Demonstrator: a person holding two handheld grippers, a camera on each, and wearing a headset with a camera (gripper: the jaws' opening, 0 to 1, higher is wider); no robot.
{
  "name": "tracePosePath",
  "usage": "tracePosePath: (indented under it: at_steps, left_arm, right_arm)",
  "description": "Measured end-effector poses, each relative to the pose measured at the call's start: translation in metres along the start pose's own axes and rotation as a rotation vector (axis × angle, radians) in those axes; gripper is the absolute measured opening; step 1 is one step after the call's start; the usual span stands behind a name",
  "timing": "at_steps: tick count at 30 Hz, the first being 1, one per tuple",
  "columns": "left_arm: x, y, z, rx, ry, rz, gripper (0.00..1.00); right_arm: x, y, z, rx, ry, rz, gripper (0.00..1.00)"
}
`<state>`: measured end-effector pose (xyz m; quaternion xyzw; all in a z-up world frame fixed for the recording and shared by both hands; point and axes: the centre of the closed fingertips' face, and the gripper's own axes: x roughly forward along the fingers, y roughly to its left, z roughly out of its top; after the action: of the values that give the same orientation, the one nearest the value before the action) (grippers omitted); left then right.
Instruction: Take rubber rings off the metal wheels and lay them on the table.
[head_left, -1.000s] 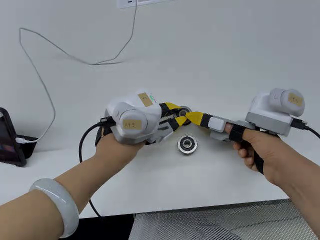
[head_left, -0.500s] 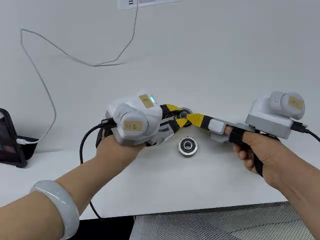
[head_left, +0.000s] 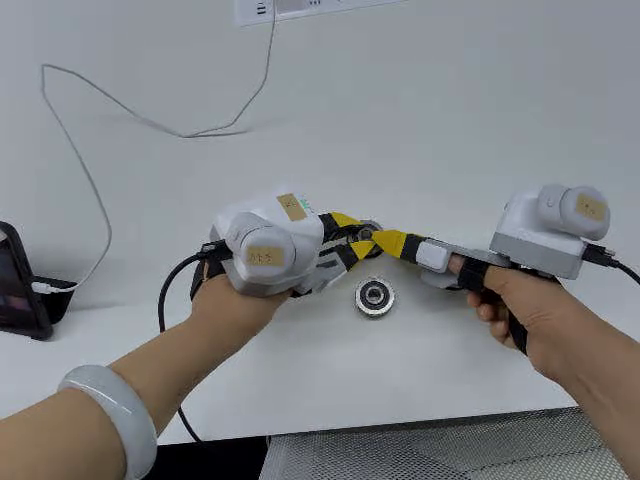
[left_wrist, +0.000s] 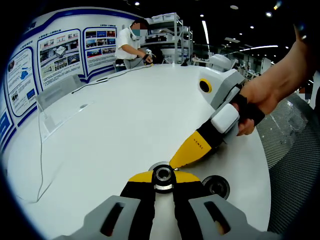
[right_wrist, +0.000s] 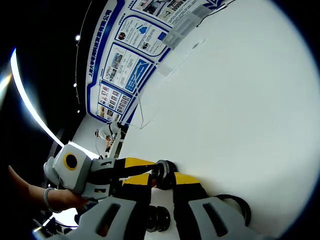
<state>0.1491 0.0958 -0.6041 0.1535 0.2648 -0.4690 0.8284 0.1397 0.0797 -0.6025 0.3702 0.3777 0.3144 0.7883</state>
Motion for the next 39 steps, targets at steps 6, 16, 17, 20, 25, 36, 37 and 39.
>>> tracePosePath:
  at_steps: [6, 16, 17, 20, 25, 36, 37, 39]
  left_arm:
    - [0.0005, 0.0009, -0.0008, -0.001, -0.001, 0.000, 0.14]
    - [0.0003, 0.0001, 0.0002, -0.002, -0.001, 0.000, 0.14]
    - [0.0003, 0.0002, 0.0000, -0.003, -0.001, 0.001, 0.14]
    - [0.0001, 0.0000, 0.0002, -0.003, -0.002, 0.001, 0.14]
    - [0.0002, 0.0002, 0.0000, -0.003, -0.003, 0.000, 0.14]
    - [0.0000, 0.0007, -0.0001, -0.005, -0.007, -0.001, 0.14]
    - [0.0000, 0.0007, 0.0000, -0.005, -0.007, -0.001, 0.14]
    - [0.0001, 0.0008, 0.0000, -0.005, -0.007, 0.000, 0.14]
  right_arm:
    - [0.0010, -0.0009, -0.0007, 0.007, 0.004, 0.003, 0.19]
    - [0.0034, 0.0025, 0.0030, -0.006, -0.005, 0.014, 0.21]
    - [0.0036, 0.0026, 0.0033, -0.010, -0.007, 0.013, 0.21]
    - [0.0041, 0.0022, 0.0043, -0.017, -0.012, 0.010, 0.22]
    - [0.0049, 0.0011, 0.0043, -0.015, -0.011, 0.010, 0.23]
    - [0.0059, 0.0020, 0.0055, -0.008, -0.009, 0.019, 0.24]
    - [0.0057, 0.0026, 0.0054, -0.005, -0.008, 0.021, 0.24]
    - [0.0051, 0.0032, 0.0051, -0.003, -0.004, 0.023, 0.24]
